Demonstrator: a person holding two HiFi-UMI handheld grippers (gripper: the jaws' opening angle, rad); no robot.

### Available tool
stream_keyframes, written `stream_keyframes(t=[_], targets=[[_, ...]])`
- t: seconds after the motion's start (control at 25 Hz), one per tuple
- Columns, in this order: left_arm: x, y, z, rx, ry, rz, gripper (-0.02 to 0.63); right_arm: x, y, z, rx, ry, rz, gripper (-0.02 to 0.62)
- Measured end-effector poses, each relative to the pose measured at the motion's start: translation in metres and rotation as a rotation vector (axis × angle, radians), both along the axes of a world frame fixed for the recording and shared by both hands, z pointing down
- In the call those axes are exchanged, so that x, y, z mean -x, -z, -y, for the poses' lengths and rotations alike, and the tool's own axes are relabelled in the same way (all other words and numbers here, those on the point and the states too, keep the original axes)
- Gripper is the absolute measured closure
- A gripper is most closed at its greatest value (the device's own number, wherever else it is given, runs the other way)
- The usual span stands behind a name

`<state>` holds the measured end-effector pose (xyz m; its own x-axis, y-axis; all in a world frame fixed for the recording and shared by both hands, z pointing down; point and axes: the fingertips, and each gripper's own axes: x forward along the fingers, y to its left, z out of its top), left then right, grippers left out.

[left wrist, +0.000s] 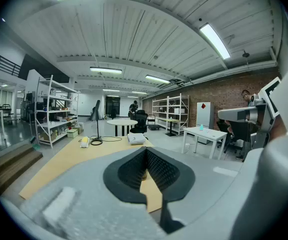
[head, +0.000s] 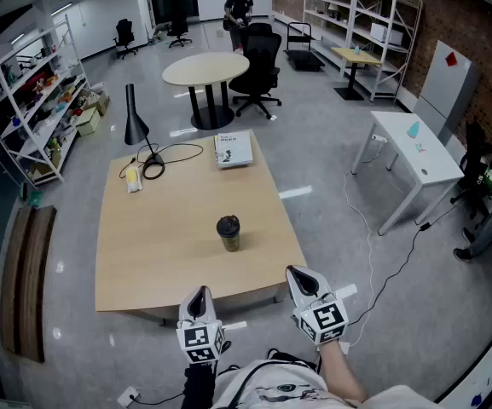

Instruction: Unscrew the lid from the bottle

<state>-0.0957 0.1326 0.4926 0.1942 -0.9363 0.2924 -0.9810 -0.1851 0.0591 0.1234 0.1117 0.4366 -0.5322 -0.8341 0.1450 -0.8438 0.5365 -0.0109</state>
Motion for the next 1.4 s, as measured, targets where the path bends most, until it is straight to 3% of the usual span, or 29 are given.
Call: stream_keyframes(t=[0.48, 0.88, 0.96, 1.04, 1.12, 1.28, 1.4], targets=[[-0.024, -0.007, 0.004, 0.006, 0.014, -0.015, 0.604, -0.007, 0.001, 0.013, -0.003, 0.084, 0.0, 0.598], [-0.029, -0.05, 0.022, 0.086, 0.052, -0.053, 0.594, -0.029, 0.021, 0.03, -0.024, 0.178, 0.142, 0.591], [-0.03, -0.066, 0.03, 0.121, 0.042, -0.036, 0.534, -0.03, 0.02, 0.038, -0.014, 0.194, 0.163, 0.545], [-0.029, -0.083, 0.036, 0.161, 0.035, -0.023, 0.532, -0.028, 0.016, 0.046, 0.003, 0.204, 0.172, 0.545], [-0.031, -0.098, 0.045, 0.184, 0.001, -0.02, 0.491, -0.025, 0.013, 0.056, 0.017, 0.211, 0.188, 0.545], [-0.038, -0.137, 0.079, 0.185, -0.118, 0.004, 0.305, -0.01, 0.009, 0.079, 0.033, 0.218, 0.185, 0.545], [-0.035, -0.186, 0.12, 0.237, -0.174, 0.009, 0.184, -0.002, 0.006, 0.104, 0.041, 0.198, 0.16, 0.57]])
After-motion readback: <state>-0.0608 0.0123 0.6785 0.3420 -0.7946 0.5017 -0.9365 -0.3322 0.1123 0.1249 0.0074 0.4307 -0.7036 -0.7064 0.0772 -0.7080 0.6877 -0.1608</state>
